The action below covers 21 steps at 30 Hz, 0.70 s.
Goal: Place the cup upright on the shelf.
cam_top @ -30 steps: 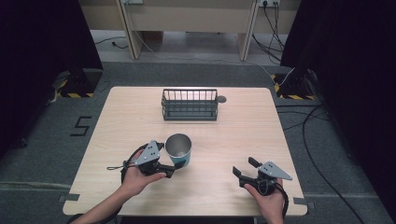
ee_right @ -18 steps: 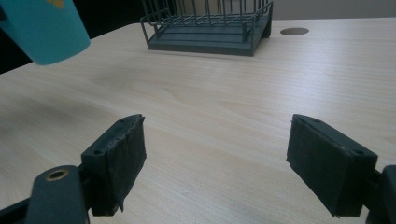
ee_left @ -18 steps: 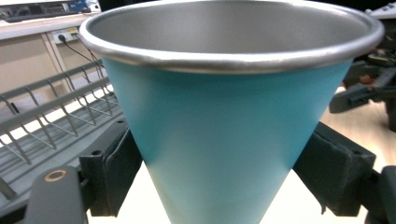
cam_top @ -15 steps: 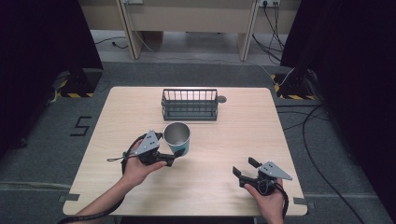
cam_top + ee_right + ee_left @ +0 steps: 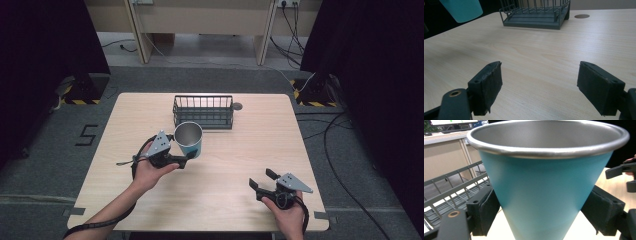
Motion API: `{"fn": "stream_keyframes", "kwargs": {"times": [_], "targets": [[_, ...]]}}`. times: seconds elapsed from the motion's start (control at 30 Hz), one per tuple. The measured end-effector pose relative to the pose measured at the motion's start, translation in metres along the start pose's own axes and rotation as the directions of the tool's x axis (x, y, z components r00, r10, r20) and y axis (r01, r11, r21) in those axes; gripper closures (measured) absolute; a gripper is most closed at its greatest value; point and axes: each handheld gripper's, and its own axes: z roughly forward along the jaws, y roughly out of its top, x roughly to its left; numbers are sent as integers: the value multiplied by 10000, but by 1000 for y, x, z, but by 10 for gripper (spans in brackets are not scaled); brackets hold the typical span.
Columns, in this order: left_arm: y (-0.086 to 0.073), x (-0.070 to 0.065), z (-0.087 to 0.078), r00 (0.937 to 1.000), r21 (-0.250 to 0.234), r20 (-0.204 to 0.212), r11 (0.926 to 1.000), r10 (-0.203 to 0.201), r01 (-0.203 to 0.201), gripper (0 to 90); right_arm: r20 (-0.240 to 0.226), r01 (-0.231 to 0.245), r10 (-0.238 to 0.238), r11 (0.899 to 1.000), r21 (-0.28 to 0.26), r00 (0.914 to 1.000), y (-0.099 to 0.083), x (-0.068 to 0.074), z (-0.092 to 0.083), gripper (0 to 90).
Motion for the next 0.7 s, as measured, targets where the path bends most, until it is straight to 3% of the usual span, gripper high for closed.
{"fn": "stream_keyframes", "kwargs": {"times": [0.7], "targets": [[12,18,16,9992,-37,-392,10000,-71,69,188,-13,8,-8,10000,24,10000,0,0,0,211]]}}
